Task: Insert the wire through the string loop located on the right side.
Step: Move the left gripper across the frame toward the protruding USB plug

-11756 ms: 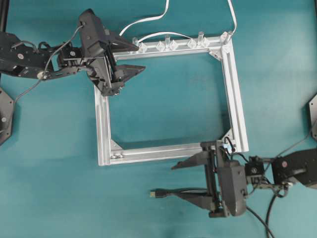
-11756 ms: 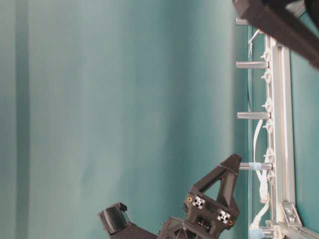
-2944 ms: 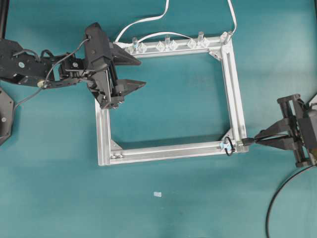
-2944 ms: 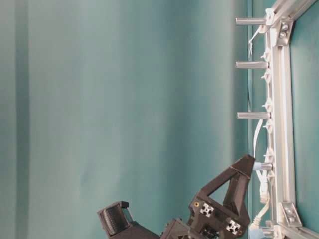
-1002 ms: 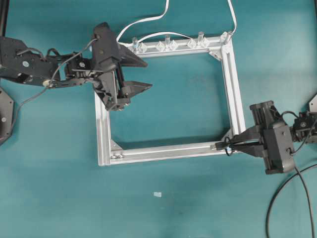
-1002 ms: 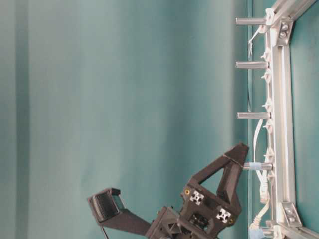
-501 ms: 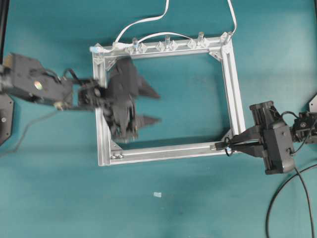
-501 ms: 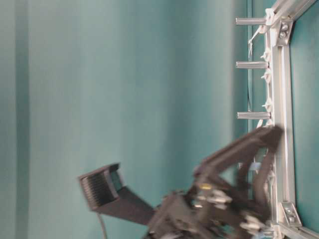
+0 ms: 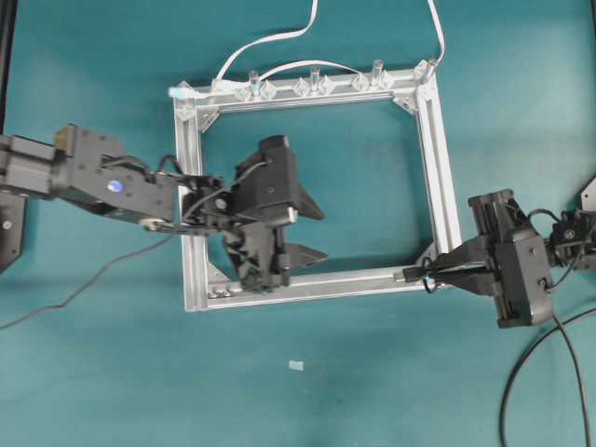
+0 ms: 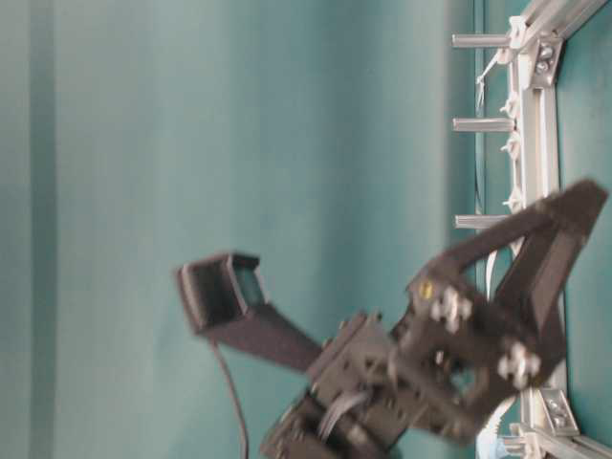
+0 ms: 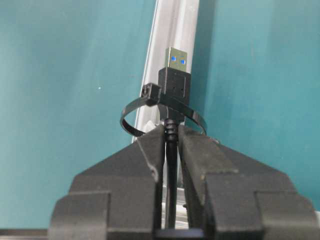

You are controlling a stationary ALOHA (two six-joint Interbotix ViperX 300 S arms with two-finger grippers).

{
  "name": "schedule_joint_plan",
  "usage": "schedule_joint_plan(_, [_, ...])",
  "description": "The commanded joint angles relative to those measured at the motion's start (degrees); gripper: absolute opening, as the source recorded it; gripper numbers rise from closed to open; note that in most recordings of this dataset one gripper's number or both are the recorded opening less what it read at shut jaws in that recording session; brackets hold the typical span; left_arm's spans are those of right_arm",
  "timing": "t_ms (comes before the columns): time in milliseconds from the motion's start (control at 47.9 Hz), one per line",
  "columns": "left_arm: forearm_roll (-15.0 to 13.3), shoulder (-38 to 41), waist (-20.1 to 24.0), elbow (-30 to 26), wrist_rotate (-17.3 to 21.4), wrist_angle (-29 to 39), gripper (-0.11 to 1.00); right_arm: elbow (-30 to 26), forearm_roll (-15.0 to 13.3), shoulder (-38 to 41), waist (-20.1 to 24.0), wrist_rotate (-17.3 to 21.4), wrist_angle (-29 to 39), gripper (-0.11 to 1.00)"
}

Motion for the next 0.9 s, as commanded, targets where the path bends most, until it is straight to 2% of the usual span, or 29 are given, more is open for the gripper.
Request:
schedule_joint_plan(0, [0.18,1.23,-0.18,-4.04,-2.55,-0.09,0.72,-0.88,-0.18,-0.18,0.0,-0.09,-0.62,0.11])
schedule_joint_plan(167, [0.18,4.75,-0.18,-9.93,-6.24,0.35,0.73,-0.88,-0.18,-0.26,-0.09,-0.09,-0.97,0.11])
schedule_joint_plan(292, [0.26,6.59,-0.7,-13.18,-7.12,0.62,0.75,-0.88,-0.18,-0.18,0.0,-0.09,-0.97,0.11])
schedule_joint_plan(501, [0.26,8.88,-2.02,-16.44,-7.91,3.69,0.89,-0.97,-0.18,-0.26,-0.09,-0.09,-1.14,0.11])
schedule_joint_plan(689, [0.26,9.76,-2.11,-19.34,-10.2,9.93,0.9,-1.05,-0.18,-0.26,-0.09,-0.09,-1.14,0.11])
schedule_joint_plan(877, [0.35,10.99,-2.55,-21.53,-10.46,10.72,0.91,-1.14,-0.18,-0.26,-0.09,-0.09,-1.14,0.11])
